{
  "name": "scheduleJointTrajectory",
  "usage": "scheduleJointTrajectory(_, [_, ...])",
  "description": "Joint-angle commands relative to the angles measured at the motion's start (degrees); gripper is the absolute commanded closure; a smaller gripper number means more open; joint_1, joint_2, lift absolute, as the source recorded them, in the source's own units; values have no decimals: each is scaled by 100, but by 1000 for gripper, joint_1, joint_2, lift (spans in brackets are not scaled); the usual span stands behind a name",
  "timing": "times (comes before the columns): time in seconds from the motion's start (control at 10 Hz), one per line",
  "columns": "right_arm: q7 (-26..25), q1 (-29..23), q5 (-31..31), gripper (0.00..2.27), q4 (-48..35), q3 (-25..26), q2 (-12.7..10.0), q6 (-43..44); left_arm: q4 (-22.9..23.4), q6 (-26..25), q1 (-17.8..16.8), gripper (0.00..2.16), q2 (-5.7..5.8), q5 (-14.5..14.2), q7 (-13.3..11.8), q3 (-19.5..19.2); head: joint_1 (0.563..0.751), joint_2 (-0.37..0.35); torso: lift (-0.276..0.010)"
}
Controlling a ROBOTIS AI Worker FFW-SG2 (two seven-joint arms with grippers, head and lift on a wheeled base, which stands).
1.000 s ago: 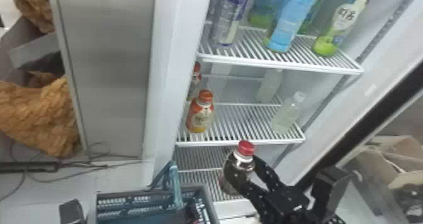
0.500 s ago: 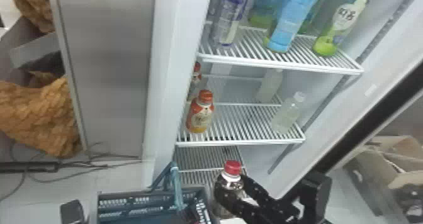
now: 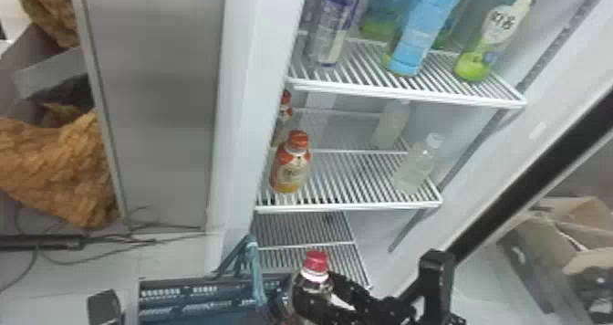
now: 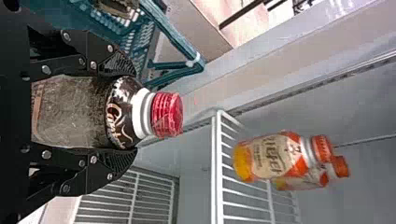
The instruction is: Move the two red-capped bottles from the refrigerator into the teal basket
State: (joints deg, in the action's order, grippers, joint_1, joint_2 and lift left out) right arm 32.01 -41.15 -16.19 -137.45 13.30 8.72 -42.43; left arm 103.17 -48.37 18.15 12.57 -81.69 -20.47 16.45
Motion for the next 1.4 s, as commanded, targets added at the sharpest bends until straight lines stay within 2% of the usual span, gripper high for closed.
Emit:
scheduleJointTrajectory(0.0, [95,122,-83,691,153,-51,42,-88,-2,0,-2,1142,0,-1,-1,0,695,-350,-228])
scheduleJointTrajectory(0.6, [192,276,-677,682,435,-359,174,-425,-2,0,12,1142,0,-1,-1,0,695,-350,-228])
scheduleJointTrajectory(0.9, [201,375,-894,320,632,-485,235,-636,-2,0,12,1142,0,-1,-1,0,695,-350,-228])
scheduleJointTrajectory(1.1, [236,375,-860,233,632,-485,226,-496,-2,0,26,1142,0,-12,-1,-11,695,-350,-228])
scheduleJointTrajectory(1.3, [315,375,-666,231,632,-462,200,-4,-2,0,26,1142,0,-12,-9,-11,695,-350,-228])
